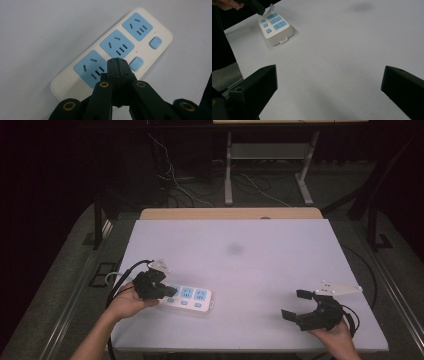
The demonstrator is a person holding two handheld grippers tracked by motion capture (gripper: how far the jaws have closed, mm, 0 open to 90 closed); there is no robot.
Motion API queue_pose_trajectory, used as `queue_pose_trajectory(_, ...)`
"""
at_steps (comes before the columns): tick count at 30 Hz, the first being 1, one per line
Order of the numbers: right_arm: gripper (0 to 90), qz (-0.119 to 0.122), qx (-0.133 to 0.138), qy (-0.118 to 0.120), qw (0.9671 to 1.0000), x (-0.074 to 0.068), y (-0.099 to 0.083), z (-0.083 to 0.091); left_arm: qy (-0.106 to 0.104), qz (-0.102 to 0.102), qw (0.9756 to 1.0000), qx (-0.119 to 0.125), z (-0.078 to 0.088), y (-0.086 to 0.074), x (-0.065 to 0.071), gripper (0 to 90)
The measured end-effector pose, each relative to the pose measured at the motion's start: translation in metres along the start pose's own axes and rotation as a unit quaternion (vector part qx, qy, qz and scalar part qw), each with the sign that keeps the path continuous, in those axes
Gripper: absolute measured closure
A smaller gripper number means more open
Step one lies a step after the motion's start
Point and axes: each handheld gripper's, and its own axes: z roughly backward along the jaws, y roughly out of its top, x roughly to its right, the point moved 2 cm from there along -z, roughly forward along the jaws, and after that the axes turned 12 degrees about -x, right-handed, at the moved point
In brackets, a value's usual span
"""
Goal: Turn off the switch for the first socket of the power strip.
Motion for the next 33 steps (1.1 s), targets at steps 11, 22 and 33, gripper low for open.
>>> queue_pose_trajectory(11, 0.3, 0.003, 0.001, 0.0, 1.0, -0.001, 0.0, 0.0, 0.007, 0.0, 0.9993, 0.036, 0.013, 0.008, 0.004, 89.4)
queue_pose_trajectory(22, 0.3, 0.002, 0.0, 0.002, 1.0, -0.001, 0.0, 0.0, 0.006, 0.02, 0.9955, 0.092, 0.025, 0.007, 0.003, 89.3)
queue_pose_trajectory(33, 0.3, 0.004, -0.001, 0.003, 1.0, -0.002, 0.0, -0.002, -0.01, 0.06, 0.983, 0.173, 0.019, -0.004, 0.009, 89.2)
